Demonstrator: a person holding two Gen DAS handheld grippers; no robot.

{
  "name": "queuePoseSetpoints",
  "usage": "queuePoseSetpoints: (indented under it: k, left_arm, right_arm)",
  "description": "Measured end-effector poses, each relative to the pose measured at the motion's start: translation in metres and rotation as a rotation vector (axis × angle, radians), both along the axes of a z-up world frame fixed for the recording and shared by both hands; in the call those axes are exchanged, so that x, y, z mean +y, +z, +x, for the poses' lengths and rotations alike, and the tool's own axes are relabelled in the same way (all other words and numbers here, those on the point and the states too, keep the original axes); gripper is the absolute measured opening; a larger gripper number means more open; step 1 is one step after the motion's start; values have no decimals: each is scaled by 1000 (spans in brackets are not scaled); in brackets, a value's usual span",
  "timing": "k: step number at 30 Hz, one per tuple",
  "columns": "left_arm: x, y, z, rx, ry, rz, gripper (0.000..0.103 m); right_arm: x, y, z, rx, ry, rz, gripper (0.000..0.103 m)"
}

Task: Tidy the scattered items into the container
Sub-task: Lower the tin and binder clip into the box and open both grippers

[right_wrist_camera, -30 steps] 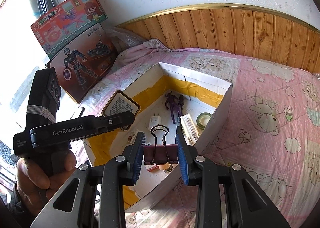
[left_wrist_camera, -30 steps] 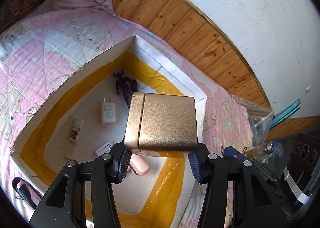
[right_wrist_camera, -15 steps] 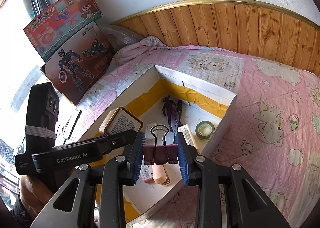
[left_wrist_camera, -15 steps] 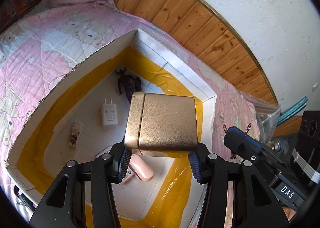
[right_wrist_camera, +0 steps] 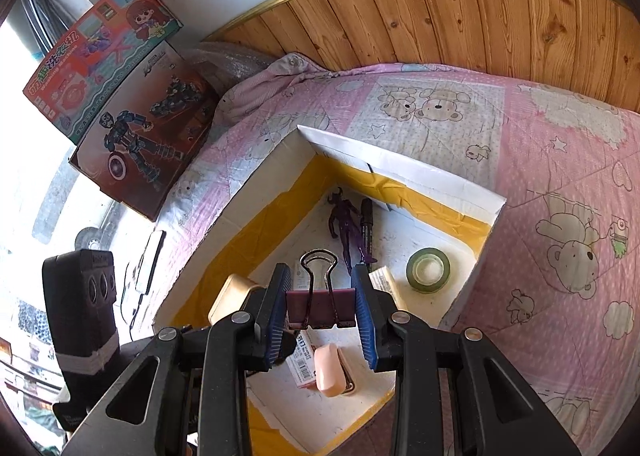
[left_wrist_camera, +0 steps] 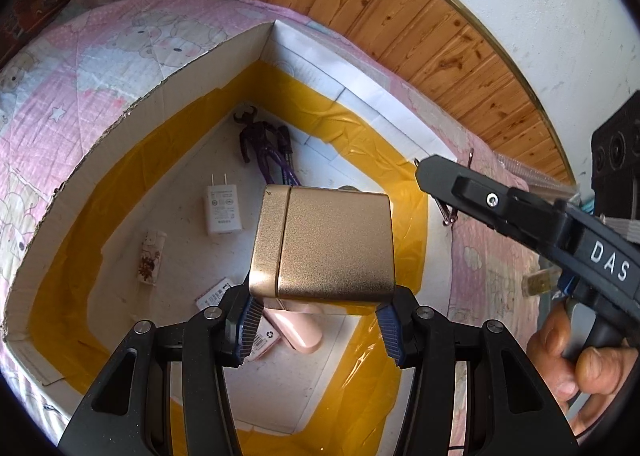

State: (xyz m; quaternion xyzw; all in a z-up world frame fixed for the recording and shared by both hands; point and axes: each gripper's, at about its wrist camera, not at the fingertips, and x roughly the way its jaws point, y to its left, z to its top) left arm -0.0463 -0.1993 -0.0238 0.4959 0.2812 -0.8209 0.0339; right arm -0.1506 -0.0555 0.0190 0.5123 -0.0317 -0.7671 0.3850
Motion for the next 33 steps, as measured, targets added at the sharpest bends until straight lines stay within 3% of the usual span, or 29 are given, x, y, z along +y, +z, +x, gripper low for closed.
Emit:
queuePoseSetpoints:
  k: [7,16,27,33]
  left_arm:
    - [-1,-7,-6,-36,-1,-29,53]
    - [-3,-12,-19,-70,7,-67,53]
    - [-13,-16,-29,-88,27,-92,53]
    - [-21,-14,-27,-73,64,-93,54]
  right_arm:
    - [-19,-12,-21,-50,12,35,33]
    - [-44,-35,-51,-63,27,156,33]
    - [-69,-53,-73,-6,66,301,33]
    - [-69,-56,-73,12,46,315,36]
